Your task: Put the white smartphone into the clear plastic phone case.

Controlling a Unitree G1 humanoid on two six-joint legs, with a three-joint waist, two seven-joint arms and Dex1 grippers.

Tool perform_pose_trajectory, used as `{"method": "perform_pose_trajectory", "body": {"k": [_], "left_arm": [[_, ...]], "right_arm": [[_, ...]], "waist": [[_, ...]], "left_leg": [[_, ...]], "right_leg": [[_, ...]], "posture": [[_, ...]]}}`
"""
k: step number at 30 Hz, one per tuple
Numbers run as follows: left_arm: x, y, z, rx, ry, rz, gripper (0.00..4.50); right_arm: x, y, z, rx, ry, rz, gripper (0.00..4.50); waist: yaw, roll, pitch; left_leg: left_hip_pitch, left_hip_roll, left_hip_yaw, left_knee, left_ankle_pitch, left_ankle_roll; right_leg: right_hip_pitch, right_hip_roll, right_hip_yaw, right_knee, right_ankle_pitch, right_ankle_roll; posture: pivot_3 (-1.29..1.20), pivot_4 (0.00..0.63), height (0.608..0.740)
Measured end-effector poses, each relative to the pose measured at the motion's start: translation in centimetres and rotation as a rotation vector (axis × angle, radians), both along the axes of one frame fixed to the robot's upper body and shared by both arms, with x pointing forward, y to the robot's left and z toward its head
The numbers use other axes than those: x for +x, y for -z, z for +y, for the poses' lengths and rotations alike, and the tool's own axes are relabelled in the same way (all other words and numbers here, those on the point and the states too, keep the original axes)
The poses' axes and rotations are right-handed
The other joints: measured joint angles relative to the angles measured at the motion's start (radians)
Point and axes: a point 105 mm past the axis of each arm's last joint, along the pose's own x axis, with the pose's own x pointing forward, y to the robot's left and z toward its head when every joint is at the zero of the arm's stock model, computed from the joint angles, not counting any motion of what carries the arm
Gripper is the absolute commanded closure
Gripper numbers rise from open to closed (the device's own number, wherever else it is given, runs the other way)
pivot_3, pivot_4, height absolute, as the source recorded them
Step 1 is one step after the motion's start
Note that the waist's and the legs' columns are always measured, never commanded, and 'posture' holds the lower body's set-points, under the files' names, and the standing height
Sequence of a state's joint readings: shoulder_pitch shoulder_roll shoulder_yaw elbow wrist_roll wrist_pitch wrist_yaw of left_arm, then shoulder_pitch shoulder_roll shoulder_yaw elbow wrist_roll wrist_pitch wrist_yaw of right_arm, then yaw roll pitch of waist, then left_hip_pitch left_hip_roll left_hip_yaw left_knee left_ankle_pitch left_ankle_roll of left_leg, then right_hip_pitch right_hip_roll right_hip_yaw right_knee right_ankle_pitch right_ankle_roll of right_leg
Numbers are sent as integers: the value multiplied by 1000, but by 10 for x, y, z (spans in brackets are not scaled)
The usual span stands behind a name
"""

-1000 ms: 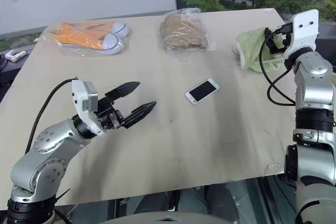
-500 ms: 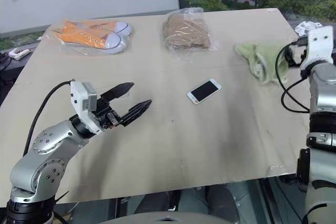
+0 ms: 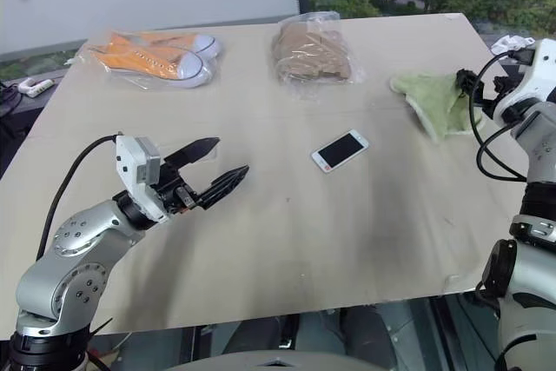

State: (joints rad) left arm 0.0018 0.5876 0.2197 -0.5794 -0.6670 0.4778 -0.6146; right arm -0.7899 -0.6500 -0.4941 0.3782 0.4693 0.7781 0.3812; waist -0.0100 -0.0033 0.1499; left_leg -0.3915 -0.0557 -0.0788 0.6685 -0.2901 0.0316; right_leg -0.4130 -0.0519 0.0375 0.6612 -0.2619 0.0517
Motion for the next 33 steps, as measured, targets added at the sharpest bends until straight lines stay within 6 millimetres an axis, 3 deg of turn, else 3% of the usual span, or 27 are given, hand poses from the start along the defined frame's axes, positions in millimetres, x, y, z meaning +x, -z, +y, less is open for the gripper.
{"method": "perform_pose_trajectory", "body": {"k": [2, 6, 9, 12, 15, 16, 18, 22, 24, 26, 29, 33], "left_arm": [[0, 0, 0, 1, 0, 0, 0], [0, 0, 1, 3, -3, 1, 0], [0, 0, 0, 3, -1, 0, 0], [0, 0, 0, 4, 0, -1, 0], [0, 0, 0, 7, 1, -2, 0], [0, 0, 1, 9, 0, -2, 0], [0, 0, 2, 19, 0, -1, 0], [0, 1, 4, 23, -4, 1, 0], [1, 3, 6, 25, -15, 8, 0], [5, 11, 13, 40, -55, 30, 0], [11, 25, 28, 74, -133, 60, 0], [16, 34, 41, 101, -187, 82, 0]], "right_arm": [[-1, 2, 0, 30, -6, 9, 27], [-4, -4, -14, 408, 23, 11, 27], [-7, -12, -27, 526, 72, 2, 27], [-10, -9, -38, 467, 127, 16, 27], [-14, -3, -36, 209, 103, 9, 27], [-15, -3, -28, 134, 57, -3, 27], [-23, -5, 12, -50, -158, -66, 27], [-40, -5, 62, -211, -431, -168, 27], [-50, -4, 78, -263, -524, -207, 27], [-67, 0, 106, -276, -668, -246, 27], [-91, 17, 142, -328, -866, -238, 27], [-111, 37, 163, -356, -1010, -189, 27]], "waist": [[1, 0, 0], [-1, 0, 0], [-1, 0, 0], [-2, 0, 0], [-4, 0, 0], [-4, 0, 0], [-13, 0, 0], [-15, 0, 0], [-6, 0, 0], [-3, 0, 0], [-1, -1, 0], [4, -1, 0]], "left_leg": [[0, 0, 0, 0, 0, 0], [0, -1, 0, 0, 0, 0], [0, 0, 0, 0, 0, 0], [0, 0, 1, 0, 0, 0], [-1, 0, 2, 0, 0, 1], [-1, 0, 1, 0, 0, 1], [0, 1, 2, 0, 0, 1], [1, 1, 1, 1, 0, 1], [1, 1, 1, 1, 0, 1], [1, 1, 0, 1, 0, 1], [0, 0, -1, 1, 0, 1], [0, 0, -2, 1, 0, 1]], "right_leg": [[0, -1, 0, 0, 0, 0], [0, 0, 0, 0, 0, 0], [0, 0, 0, 0, 0, 0], [0, 0, 0, 0, 0, 0], [0, 0, 1, 0, 0, 0], [0, 0, 0, 0, 0, 0], [0, 1, 2, 1, 0, 0], [0, 1, 1, 1, 0, 0], [0, 0, 0, 1, 0, 0], [0, 0, 0, 1, 0, 0], [0, 0, 0, 0, 0, 0], [0, -1, -1, 0, 0, 0]], "posture": [[0, 150, 740], [0, 150, 740], [0, 150, 740], [0, 150, 740], [0, 150, 740], [0, 150, 740], [0, 150, 740], [0, 150, 740], [0, 150, 740], [0, 150, 740], [0, 150, 740], [0, 150, 740]]}}
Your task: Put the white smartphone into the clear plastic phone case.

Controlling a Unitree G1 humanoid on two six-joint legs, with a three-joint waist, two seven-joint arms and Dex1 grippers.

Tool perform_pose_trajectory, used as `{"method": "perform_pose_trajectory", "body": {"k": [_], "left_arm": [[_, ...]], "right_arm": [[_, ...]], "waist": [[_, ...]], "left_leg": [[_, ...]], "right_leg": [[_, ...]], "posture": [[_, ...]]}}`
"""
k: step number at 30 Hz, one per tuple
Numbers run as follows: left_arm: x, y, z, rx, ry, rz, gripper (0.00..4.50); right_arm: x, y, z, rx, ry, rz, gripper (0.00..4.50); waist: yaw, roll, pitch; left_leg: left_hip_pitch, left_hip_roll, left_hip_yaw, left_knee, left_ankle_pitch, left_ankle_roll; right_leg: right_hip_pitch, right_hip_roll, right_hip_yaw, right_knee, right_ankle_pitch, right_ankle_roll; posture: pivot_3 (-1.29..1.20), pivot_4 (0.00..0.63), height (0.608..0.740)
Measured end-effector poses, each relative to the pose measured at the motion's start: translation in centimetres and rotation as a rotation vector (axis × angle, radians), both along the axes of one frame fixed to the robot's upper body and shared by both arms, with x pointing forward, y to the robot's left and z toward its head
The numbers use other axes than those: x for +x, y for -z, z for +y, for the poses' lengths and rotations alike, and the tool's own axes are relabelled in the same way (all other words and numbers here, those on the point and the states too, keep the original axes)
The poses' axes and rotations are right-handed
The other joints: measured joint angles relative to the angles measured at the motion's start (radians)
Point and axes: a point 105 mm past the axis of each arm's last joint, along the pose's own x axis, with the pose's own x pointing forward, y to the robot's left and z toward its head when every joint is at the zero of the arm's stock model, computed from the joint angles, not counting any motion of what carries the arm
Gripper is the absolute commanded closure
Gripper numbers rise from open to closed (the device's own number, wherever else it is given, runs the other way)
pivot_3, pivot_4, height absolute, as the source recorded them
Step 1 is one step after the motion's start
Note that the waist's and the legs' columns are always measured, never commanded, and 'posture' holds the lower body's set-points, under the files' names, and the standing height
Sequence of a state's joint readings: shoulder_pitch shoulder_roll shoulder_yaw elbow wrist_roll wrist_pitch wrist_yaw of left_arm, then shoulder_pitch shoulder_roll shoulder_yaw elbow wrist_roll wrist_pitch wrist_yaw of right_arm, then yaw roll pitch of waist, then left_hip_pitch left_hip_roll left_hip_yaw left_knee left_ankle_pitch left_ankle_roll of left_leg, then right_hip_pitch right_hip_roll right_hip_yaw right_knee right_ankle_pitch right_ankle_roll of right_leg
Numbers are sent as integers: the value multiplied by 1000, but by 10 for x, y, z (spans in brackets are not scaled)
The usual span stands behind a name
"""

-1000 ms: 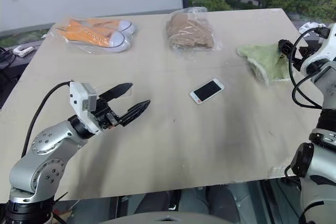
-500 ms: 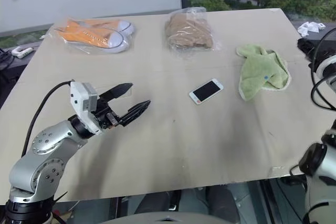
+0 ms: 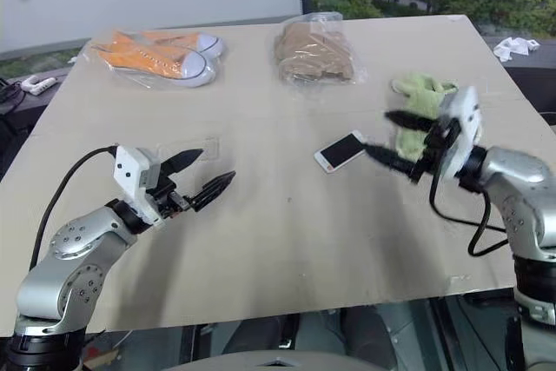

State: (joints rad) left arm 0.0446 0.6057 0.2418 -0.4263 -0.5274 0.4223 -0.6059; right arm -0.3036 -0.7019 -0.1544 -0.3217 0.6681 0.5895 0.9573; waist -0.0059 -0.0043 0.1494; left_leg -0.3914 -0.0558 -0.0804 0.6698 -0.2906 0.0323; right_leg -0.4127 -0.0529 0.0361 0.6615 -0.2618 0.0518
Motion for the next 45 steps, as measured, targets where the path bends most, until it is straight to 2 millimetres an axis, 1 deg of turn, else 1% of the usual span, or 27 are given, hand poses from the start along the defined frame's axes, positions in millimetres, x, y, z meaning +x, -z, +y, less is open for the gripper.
{"method": "perform_pose_trajectory", "body": {"k": [3, 7, 11, 13, 15, 19, 21, 24, 26, 27, 29, 31, 36, 37, 41, 45], "left_arm": [[8, 10, 18, 58, -56, 25, 0], [20, 13, 33, 95, -107, 32, 0], [47, 19, 45, 109, -116, 56, 0], [54, 22, 47, 116, -95, 74, 0], [60, 22, 51, 118, -74, 93, 0], [70, 25, 67, 181, -40, 132, 0], [73, 30, 76, 195, -33, 173, 0], [76, 43, 80, 208, -7, 232, 0], [81, 41, 81, 213, 8, 235, 0], [83, 41, 82, 213, 11, 242, 417], [89, 41, 85, 229, 17, 254, 1040], [93, 42, 86, 249, 27, 265, 2070], [93, 42, 81, 267, 81, 269, 4361], [93, 42, 81, 266, 90, 269, 4443], [91, 41, 78, 258, 106, 264, 4443], [77, 40, 58, 244, 211, 282, 4443]], "right_arm": [[-13, 2, 15, 1, -87, 28, 27], [-18, -3, 23, 27, -121, 44, 27], [-18, -3, 33, 40, -119, 41, 27], [-21, -1, 37, 32, -123, 53, 27], [-23, -2, 39, 33, -126, 57, 27], [-27, -2, 39, 39, -119, 67, 27], [-28, 0, 39, 36, -109, 79, 27], [-30, 0, 39, 33, -110, 83, 27], [-33, 0, 41, 33, -123, 89, 27], [-35, -1, 42, 34, -131, 88, 0], [-36, -1, 43, 37, -137, 89, 0], [-36, -1, 43, 31, -138, 89, 0], [-35, -3, 41, 20, -131, 64, 0], [-35, -3, 41, 19, -131, 61, 0], [-36, -5, 41, 24, -138, 47, 0], [-37, -5, 39, 8, -144, 29, 0]], "waist": [[-1, 0, 0], [-1, -2, -1], [6, -3, -1], [5, -3, -1], [3, -3, -1], [-5, -3, -2], [-7, -3, -2], [-7, -4, -2], [-5, -4, -2], [-4, -4, -2], [-4, -4, -2], [-4, -4, -3], [-4, -4, -5], [-4, -4, -5], [-5, -5, -5], [-6, -5, -5]], "left_leg": [[0, 0, -1, 0, 0, 0], [0, 0, -2, 0, 0, 0], [0, -1, -3, 0, 0, 0], [-1, -1, -4, 0, 0, 0], [-2, -1, -4, 0, 0, 0], [-2, -2, -5, 0, 0, 0], [-2, -2, -5, 0, 0, 0], [-2, -2, -5, 1, 0, 0], [-2, -2, -6, 1, 0, 0], [-2, -3, -6, 1, 0, 0], [-2, -3, -6, 2, 0, 0], [-2, -4, -6, 3, 0, 0], [-1, -4, -7, 3, 0, 0], [-1, -4, -7, 3, 0, 0], [-2, -4, -7, 5, 0, 0], [-4, -4, -8, 5, 0, 0]], "right_leg": [[0, 0, -1, 1, 0, 0], [0, 0, -1, 0, 0, 0], [0, 0, -4, 0, 0, 0], [0, -1, -4, 0, 0, 0], [-1, -1, -5, 0, 0, 0], [-1, -2, -7, -1, 0, 0], [-1, -2, -8, 0, 0, 0], [-1, -2, -8, 0, 0, 0], [-1, -2, -9, 1, 0, 0], [0, -2, -10, 1, 0, 0], [0, -2, -11, 2, 0, 0], [0, -3, -12, 2, 0, 0], [0, -3, -12, 4, 0, 0], [0, -3, -12, 4, 0, 0], [0, -3, -11, 5, 0, 0], [0, -3, -10, 3, 0, 0]], "posture": [[0, 150, 740], [0, 150, 740], [0, 150, 740], [0, 150, 740], [0, 150, 740], [0, 150, 740], [0, 150, 740], [0, 150, 740], [0, 150, 740], [0, 150, 740], [0, 150, 740], [0, 150, 740], [0, 150, 740], [0, 150, 740], [0, 150, 740], [0, 150, 740]]}}
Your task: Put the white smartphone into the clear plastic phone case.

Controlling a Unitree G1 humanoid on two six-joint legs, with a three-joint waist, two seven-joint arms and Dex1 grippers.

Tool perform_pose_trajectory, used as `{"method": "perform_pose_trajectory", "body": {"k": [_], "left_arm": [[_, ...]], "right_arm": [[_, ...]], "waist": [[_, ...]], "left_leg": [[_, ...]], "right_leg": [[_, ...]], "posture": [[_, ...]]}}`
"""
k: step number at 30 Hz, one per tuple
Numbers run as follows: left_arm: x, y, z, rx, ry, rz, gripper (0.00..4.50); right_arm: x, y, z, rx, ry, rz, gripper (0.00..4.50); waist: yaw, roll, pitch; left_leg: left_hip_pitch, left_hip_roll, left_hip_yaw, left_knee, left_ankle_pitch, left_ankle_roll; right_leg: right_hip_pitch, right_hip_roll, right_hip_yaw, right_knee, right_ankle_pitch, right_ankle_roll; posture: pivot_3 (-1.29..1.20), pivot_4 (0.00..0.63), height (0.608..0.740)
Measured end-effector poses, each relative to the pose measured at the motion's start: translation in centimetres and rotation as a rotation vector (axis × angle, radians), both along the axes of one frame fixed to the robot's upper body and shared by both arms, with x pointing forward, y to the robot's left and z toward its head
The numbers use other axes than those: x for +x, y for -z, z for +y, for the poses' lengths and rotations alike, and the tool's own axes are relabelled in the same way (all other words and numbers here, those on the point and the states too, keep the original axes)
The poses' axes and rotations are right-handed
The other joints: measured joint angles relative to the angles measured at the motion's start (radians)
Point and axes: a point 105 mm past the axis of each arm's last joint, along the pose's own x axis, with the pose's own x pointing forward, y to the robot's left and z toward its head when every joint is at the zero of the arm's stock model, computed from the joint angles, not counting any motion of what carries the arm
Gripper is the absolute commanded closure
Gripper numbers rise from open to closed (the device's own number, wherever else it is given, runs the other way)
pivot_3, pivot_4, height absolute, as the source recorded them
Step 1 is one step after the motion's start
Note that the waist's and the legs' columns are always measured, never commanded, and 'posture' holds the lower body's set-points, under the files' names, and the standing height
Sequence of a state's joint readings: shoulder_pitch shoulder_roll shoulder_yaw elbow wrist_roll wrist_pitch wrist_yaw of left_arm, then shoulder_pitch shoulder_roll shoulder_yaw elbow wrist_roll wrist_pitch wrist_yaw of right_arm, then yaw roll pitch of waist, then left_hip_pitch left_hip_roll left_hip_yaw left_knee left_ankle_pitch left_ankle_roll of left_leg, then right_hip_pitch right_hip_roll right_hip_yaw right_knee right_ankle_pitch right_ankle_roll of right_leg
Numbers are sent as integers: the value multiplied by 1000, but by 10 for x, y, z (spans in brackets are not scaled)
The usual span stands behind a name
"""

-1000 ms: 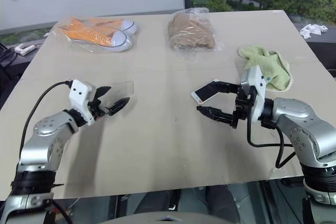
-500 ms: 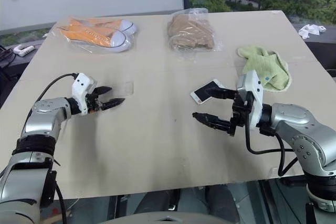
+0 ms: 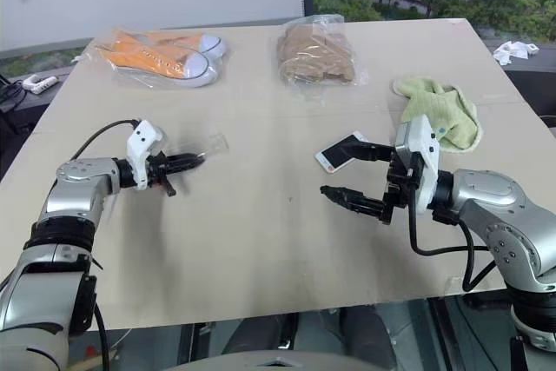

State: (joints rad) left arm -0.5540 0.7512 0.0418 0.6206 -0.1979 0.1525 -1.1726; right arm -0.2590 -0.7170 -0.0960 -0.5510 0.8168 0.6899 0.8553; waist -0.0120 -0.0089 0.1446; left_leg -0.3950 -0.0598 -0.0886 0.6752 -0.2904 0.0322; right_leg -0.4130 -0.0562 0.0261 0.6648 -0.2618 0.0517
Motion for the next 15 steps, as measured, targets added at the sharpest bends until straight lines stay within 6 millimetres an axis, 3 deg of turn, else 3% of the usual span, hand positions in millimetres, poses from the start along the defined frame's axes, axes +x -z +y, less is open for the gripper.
{"method": "perform_pose_trajectory", "body": {"k": [7, 8, 12, 15], "left_arm": [[-31, -9, -52, -34, 196, 39, 4443], [-39, -15, -72, -46, 259, 34, 4443], [-51, -18, -109, -88, 336, 29, 4443], [-76, -4, -155, -128, 443, 70, 4443]], "right_arm": [[-6, 30, -27, -175, 12, 3, 0], [-10, 36, -33, -203, 5, 14, 0], [-17, 44, -49, -280, 17, 18, 0], [-26, 49, -55, -293, -4, 3, 0]], "waist": [[3, 0, 0], [3, 0, 0], [3, 0, 0], [5, -1, 0]], "left_leg": [[-2, 0, -1, 1, 0, 0], [-1, 0, -1, 1, 0, 0], [-1, 0, -1, 2, 0, 0], [-1, 0, 0, 2, 0, 0]], "right_leg": [[0, 0, -1, -1, 0, 0], [1, 0, 0, -1, 0, 0], [1, 0, 0, 0, 0, 0], [1, 0, 1, -1, 0, 0]], "posture": [[0, 150, 740], [0, 150, 740], [0, 150, 740], [0, 150, 740]]}}
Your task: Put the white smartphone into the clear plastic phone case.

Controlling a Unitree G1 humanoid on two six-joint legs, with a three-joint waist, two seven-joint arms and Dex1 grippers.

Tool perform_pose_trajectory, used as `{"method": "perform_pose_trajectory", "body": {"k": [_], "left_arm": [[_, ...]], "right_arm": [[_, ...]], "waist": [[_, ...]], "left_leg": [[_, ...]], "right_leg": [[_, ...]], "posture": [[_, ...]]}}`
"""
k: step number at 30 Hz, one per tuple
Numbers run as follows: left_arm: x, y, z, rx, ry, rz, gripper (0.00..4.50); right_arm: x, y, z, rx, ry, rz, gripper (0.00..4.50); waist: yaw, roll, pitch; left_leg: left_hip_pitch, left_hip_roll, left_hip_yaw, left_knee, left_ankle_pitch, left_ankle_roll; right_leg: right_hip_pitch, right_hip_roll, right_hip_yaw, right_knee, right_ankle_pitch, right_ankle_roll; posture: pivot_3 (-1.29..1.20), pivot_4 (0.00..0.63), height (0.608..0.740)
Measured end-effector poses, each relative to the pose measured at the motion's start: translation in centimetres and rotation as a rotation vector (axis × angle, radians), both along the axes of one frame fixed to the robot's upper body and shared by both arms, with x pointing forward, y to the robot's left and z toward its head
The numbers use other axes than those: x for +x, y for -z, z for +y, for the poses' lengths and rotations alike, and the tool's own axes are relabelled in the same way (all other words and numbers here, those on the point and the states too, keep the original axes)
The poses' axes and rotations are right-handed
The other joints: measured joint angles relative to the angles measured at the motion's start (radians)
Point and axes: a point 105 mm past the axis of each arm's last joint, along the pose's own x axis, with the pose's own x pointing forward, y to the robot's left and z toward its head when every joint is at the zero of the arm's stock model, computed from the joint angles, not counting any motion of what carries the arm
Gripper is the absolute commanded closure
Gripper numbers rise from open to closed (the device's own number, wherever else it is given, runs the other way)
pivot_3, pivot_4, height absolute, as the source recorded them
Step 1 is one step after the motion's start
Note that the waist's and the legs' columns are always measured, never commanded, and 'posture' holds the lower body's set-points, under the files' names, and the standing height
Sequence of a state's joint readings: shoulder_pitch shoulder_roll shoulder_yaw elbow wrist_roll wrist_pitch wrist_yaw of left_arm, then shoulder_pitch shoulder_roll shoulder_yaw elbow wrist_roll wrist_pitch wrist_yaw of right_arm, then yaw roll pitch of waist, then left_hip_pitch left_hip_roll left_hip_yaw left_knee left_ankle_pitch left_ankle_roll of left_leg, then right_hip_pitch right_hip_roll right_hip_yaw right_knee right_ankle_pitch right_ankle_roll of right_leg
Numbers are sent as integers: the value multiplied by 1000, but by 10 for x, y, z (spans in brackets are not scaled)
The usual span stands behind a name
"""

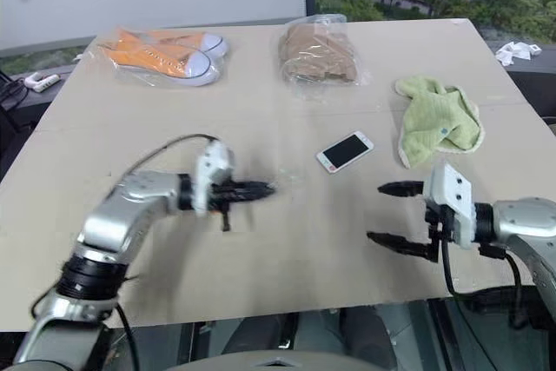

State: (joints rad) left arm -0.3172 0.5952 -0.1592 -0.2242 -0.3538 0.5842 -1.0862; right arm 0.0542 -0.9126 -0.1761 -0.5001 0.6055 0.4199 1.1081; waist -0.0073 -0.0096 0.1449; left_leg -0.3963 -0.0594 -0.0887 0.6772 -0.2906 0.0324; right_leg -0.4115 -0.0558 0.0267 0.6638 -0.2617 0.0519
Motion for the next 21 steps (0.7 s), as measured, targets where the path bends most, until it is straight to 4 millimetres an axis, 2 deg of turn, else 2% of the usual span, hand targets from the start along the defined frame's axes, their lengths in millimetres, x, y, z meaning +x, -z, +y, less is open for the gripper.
{"method": "perform_pose_trajectory", "body": {"k": [2, 7, 10, 11, 12, 18, 20, 21], "left_arm": [[-10, 7, -14, 6, 32, 16, 4443], [-18, 23, -17, 99, 23, -29, 4443], [-18, 23, -21, 92, -2, -49, 4443], [-17, 23, -23, 83, -20, -55, 3827], [-15, 24, -25, 76, -44, -64, 3519], [-18, 32, -26, 55, -94, -43, 724], [-23, 31, -28, 38, -85, -35, 85], [-26, 30, -30, 28, -75, -33, 85]], "right_arm": [[-1, -3, 2, 28, -9, -19, 0], [0, -6, 5, 58, -13, -30, 0], [0, -9, 8, 69, -21, -41, 0], [1, -10, 9, 73, -21, -46, 0], [1, -11, 9, 77, -20, -49, 0], [2, -11, 10, 85, -13, -47, 0], [2, -11, 10, 87, -13, -47, 0], [2, -11, 10, 87, -13, -47, 0]], "waist": [[-7, 0, 0], [-1, 0, 0], [4, 0, 0], [7, 0, 0], [10, 0, 0], [21, 0, 0], [21, 0, 0], [21, 0, 0]], "left_leg": [[1, 1, 1, 0, 0, 0], [7, 2, 1, -1, 0, 0], [7, 1, 1, 0, 0, 0], [7, 1, 1, 0, 0, 0], [7, 1, 1, 0, 0, 0], [7, 1, 1, -1, 0, 0], [7, 1, 1, -1, 0, 0], [7, 2, 1, -1, 0, 0]], "right_leg": [[0, 1, 1, 1, 0, 0], [5, 1, 1, 0, 0, 0], [6, 1, 1, -1, 0, 0], [6, 1, 1, -1, 0, 0], [6, 1, 1, 0, 0, 0], [6, 1, 1, -1, 0, 0], [6, 1, 1, -1, 0, 0], [6, 1, 1, -1, 0, 0]], "posture": [[0, 150, 740], [0, 150, 740], [0, 150, 740], [0, 150, 740], [0, 150, 740], [0, 150, 740], [0, 150, 740], [0, 150, 740]]}}
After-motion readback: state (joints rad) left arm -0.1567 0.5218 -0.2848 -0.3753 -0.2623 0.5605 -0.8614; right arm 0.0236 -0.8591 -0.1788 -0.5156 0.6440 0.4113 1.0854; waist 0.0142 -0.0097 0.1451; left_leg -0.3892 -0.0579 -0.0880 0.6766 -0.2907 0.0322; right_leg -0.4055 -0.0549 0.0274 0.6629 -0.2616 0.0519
